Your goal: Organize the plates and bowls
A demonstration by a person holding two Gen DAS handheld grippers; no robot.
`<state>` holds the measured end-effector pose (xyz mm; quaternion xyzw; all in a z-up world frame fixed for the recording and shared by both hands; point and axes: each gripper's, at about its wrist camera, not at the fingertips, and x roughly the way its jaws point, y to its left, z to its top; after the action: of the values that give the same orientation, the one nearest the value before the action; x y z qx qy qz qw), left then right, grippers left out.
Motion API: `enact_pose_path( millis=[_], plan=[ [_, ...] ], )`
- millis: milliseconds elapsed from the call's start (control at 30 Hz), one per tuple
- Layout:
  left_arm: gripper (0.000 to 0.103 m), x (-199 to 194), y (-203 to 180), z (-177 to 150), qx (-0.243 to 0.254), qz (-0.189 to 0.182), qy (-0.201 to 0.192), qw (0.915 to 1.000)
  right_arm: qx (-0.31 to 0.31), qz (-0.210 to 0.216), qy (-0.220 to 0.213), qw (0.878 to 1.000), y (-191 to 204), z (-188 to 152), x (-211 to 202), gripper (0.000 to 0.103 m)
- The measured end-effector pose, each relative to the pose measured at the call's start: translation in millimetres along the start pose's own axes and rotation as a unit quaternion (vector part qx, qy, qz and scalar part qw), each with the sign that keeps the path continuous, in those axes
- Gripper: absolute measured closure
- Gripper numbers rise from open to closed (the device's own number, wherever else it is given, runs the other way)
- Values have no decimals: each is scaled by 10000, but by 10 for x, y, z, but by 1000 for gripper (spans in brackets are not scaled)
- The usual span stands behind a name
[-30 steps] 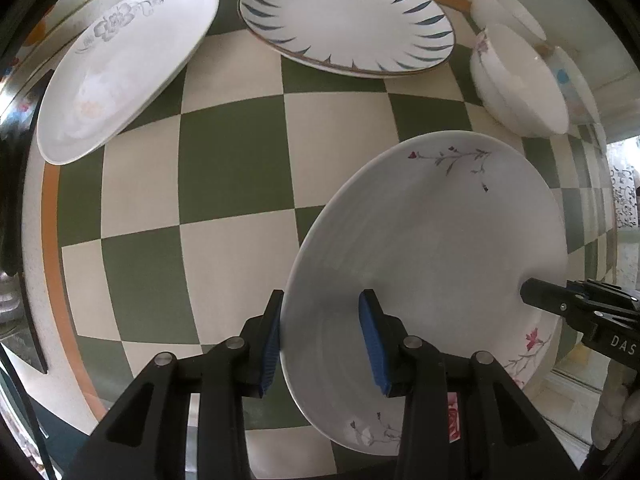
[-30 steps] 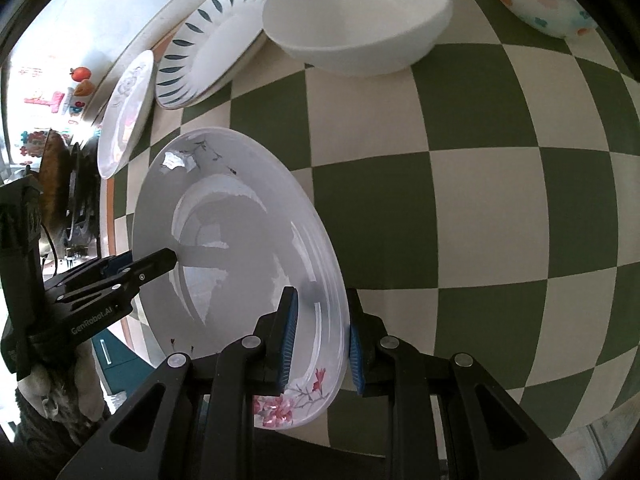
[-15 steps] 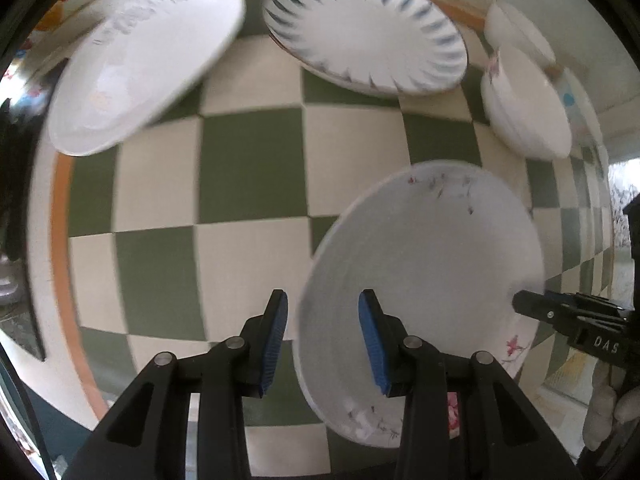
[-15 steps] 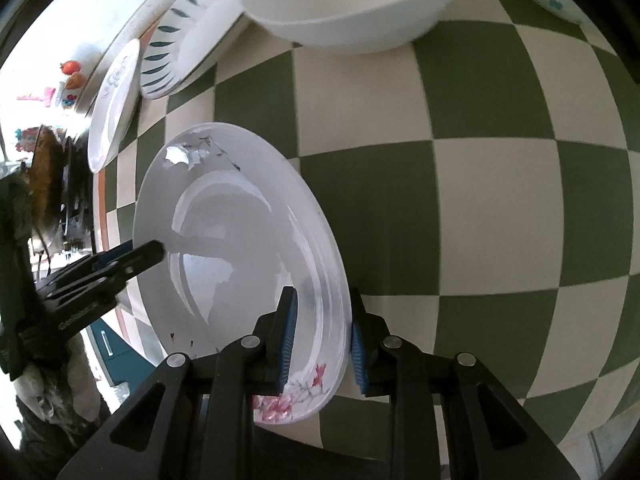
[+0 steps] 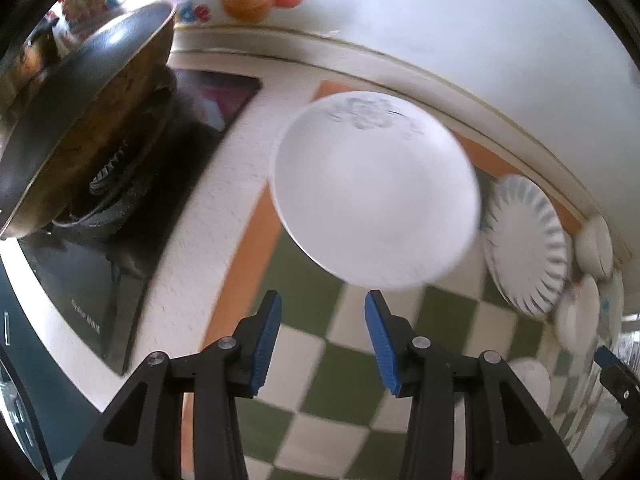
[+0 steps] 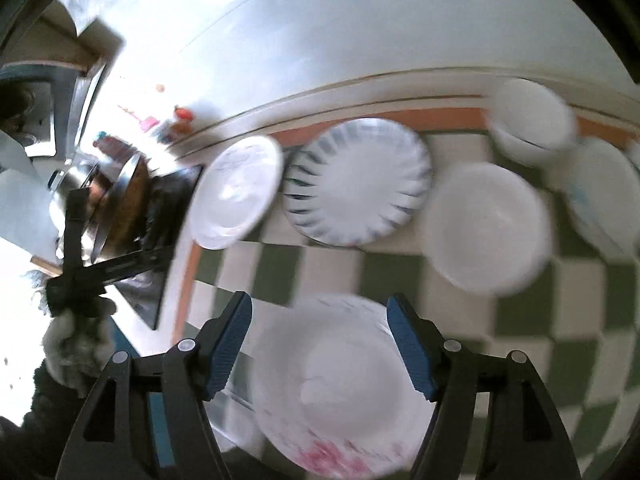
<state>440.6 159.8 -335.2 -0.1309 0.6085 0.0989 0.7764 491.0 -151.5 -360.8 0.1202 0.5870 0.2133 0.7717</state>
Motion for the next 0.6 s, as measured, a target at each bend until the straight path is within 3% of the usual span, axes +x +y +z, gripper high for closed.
enact_pose_path(
  millis=[300, 400, 600],
  plan=[
    [62, 596, 396, 516, -411, -203, 496, 9977, -495, -135, 763, 9958, 575, 1237, 1353, 32],
    [62, 745, 436, 636, -513, -340, 596, 9963, -594, -74, 940, 9938, 664, 1530, 1701, 38],
    [62, 919, 437, 809, -418, -354, 627, 9965, -551, -336, 1253, 9900, 596, 1841, 2225, 66]
  ],
)
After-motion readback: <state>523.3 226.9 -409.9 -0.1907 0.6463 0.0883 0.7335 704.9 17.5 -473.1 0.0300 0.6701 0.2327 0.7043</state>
